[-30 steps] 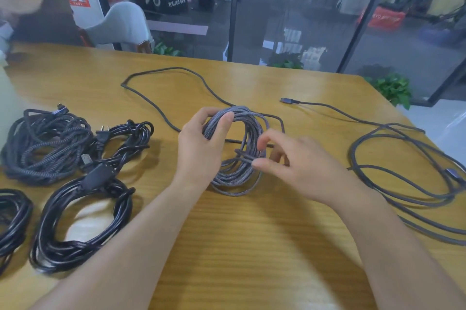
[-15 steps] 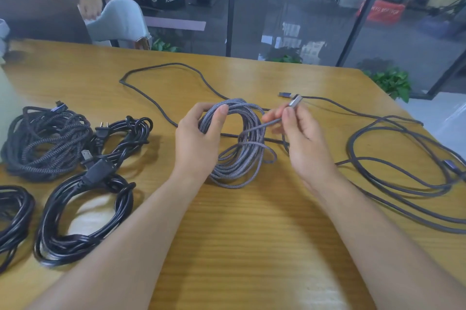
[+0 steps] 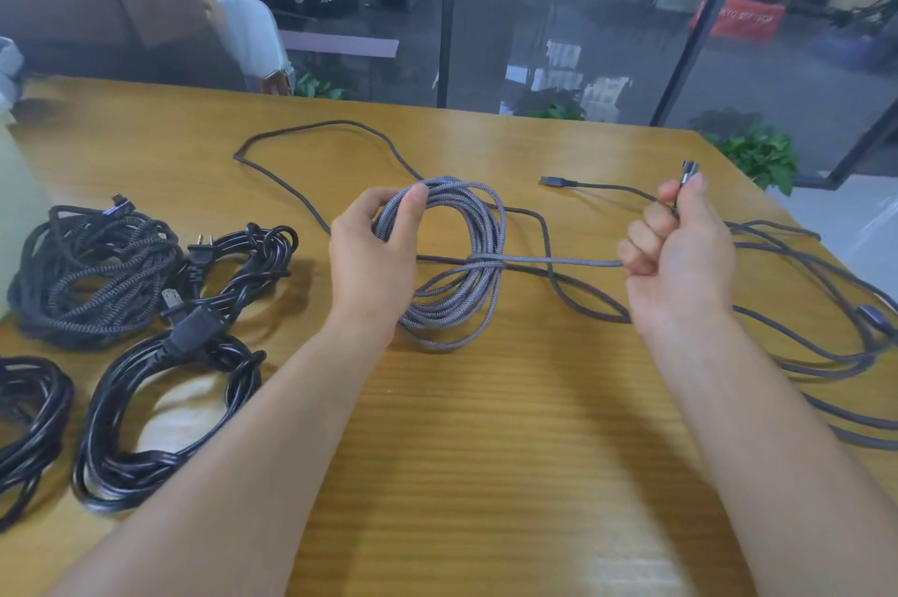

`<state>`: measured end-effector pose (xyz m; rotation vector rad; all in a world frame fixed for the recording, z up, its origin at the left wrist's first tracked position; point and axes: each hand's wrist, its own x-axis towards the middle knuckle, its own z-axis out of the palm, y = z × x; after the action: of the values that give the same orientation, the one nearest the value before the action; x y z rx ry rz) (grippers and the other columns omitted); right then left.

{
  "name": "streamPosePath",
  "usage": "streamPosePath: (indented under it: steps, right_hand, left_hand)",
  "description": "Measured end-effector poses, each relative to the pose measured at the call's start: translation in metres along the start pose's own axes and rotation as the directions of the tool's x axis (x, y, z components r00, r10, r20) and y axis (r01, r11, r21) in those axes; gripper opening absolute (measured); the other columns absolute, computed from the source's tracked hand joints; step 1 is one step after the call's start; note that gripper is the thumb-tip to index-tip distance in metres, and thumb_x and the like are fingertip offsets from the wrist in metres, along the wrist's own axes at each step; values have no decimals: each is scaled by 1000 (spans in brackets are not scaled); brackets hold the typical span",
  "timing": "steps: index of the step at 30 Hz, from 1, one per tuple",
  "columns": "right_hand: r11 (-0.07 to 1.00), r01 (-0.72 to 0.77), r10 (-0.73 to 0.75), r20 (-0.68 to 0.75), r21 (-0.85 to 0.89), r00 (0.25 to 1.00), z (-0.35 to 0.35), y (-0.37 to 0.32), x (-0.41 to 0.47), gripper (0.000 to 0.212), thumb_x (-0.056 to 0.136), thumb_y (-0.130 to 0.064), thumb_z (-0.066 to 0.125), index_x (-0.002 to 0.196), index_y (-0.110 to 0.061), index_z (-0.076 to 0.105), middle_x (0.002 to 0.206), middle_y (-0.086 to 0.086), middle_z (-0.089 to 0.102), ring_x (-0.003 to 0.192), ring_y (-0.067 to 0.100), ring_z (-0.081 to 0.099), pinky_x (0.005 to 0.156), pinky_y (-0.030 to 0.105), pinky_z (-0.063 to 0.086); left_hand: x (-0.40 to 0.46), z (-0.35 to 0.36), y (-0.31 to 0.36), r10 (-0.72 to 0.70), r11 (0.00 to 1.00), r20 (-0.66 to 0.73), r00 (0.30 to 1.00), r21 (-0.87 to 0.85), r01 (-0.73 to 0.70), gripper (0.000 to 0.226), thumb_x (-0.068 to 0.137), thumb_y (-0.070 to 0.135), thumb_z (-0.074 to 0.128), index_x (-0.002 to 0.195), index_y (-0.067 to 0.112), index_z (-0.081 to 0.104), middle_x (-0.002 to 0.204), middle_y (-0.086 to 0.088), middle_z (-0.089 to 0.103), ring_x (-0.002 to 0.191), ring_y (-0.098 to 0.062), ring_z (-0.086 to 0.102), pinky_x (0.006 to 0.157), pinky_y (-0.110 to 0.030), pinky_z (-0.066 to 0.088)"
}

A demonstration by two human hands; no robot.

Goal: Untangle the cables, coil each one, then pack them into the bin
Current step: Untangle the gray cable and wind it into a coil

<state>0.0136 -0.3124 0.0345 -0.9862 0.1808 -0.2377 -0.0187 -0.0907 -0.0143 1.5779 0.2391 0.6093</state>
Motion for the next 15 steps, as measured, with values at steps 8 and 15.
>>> streamPosePath:
  steps: [8, 15]
  right_hand:
    - [968, -43, 88, 172, -248, 981, -7, 11, 6, 33, 111, -28, 44, 106, -14, 74, 64, -8, 30, 54, 10, 23, 46, 21, 24]
    - [726, 190, 128, 401, -661, 907, -11, 28, 5, 24, 109, -11, 47, 121, -21, 65, 78, -6, 64, 57, 8, 47, 53, 24, 36]
  left_hand:
    - [-4, -14, 17, -66, 977, 83, 994, -196, 81, 26, 102, 43, 62, 98, 18, 68, 59, 8, 36, 50, -13, 27, 42, -24, 25]
    - [-25, 3, 25, -43, 954, 287, 957, -271, 124, 23, 98, 42, 64, 87, 22, 67, 60, 6, 33, 49, -12, 23, 42, -25, 17]
